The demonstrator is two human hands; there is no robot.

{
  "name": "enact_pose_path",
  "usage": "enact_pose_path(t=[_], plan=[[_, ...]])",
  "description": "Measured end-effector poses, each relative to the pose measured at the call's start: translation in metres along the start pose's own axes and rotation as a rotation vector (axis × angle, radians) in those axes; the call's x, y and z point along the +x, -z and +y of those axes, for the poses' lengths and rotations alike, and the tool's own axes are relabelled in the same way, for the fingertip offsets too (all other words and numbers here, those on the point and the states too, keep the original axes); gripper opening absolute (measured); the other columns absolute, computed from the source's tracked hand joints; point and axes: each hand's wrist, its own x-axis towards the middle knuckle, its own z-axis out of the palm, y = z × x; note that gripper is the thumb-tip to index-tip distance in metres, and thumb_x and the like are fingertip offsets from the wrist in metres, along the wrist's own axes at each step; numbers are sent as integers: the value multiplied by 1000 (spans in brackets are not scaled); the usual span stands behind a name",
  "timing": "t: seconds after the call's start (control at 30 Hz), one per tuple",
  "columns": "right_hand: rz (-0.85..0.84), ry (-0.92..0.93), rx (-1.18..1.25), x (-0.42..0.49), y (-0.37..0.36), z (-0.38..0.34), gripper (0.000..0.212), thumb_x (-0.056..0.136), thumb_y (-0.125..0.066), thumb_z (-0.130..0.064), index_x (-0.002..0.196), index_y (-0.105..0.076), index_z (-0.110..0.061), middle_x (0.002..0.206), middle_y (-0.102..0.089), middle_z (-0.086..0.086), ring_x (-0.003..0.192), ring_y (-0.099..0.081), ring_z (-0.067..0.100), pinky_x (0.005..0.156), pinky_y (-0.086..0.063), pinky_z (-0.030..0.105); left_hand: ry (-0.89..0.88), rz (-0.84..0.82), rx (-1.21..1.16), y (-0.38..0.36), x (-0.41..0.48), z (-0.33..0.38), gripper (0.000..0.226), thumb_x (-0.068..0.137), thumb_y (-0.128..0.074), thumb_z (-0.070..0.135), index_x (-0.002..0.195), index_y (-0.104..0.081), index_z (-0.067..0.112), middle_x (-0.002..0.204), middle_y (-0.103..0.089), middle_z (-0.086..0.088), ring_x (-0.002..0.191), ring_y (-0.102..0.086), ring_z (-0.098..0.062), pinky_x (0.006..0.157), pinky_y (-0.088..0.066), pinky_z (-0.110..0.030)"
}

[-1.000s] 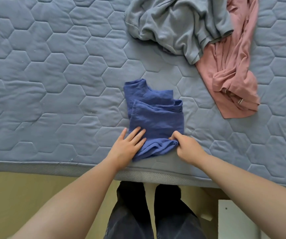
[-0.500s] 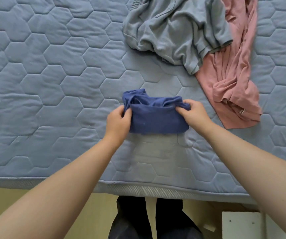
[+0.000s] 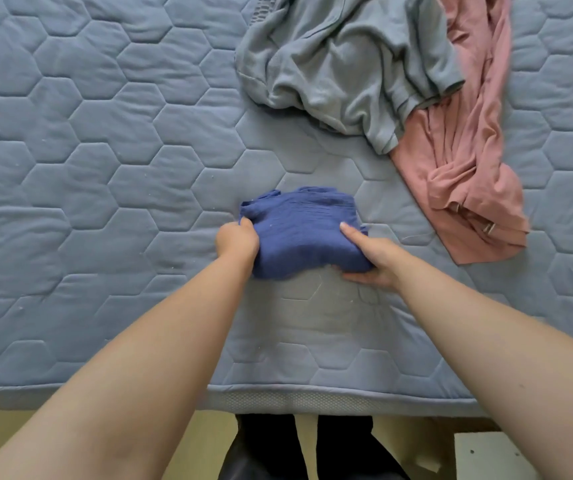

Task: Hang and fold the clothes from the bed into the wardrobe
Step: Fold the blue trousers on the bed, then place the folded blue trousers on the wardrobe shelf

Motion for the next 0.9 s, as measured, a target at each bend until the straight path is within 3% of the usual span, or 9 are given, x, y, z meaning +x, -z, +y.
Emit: enact_pose_path(t=[0.1,0.27,0.4,0.47,0.53,0.6,0.67,0.73,0.9], plan=[[-56,8,151,-16,5,4,30,92,-62,-25,120,-58,-13,109,-65,10,78,-62,18,58,-56,32,46,-28,-71,7,-19,-1,46,103,-32,27,125,-55,-7,132,-53,-26,123,-47,-38,96,-34,-32],[-158,100,333,-81,26,-26,22,99,-48,-18,118,-53,-9,97,-65,10,81,-62,21,56,-57,33,259,-302,-564,27,-77,23,41,102,-39,22,134,-49,-1,135,-54,-15,123,-52,-32,101,-45,-39],[-184,288,417,-155,63,-53,17,101,-44,-15,114,-54,-10,76,-73,2,66,-69,13,59,-58,28,311,-651,-735,52,-144,73,50,93,-46,56,116,-65,16,111,-70,-4,103,-65,-24,88,-53,-36],[-168,376,507,-199,88,-62,20,101,-43,-15,118,-52,-13,84,-71,4,76,-68,15,72,-56,34,210,-781,-782,60,-178,100,70,84,-37,75,109,-68,17,107,-72,-7,96,-68,-26,81,-56,-39],[-126,460,545,-246,114,-65,22,101,-44,-16,120,-54,-14,98,-68,10,91,-65,23,82,-52,44,110,-872,-798,68,-220,124,68,82,-38,76,105,-68,19,106,-73,-6,86,-71,-25,70,-56,-36],[-66,562,515,-293,137,-63,18,100,-45,-16,113,-57,-13,88,-72,7,81,-69,19,70,-58,38,45,-967,-801,75,-262,146,56,83,-50,67,106,-67,18,103,-73,-5,82,-72,-23,68,-56,-34],[41,667,521,-337,156,-53,16,99,-46,-12,111,-56,-13,82,-71,2,71,-67,15,59,-56,28,-1,-1072,-764,75,-299,162,56,78,-59,60,108,-65,13,103,-72,-8,90,-70,-24,77,-56,-35],[125,744,552,-380,172,-35,15,98,-46,-8,107,-58,-12,91,-66,5,78,-63,17,65,-51,29,-49,-1170,-679,74,-336,172,65,69,-66,57,117,-62,12,108,-69,-9,105,-63,-25,92,-50,-38],[354,880,672,-488,183,42,17,98,-47,-8,99,-61,-18,88,-72,-5,78,-69,9,63,-55,24,-163,-1483,-426,68,-445,167,81,63,-67,59,130,-53,16,127,-62,-9,112,-60,-31,89,-48,-52]])
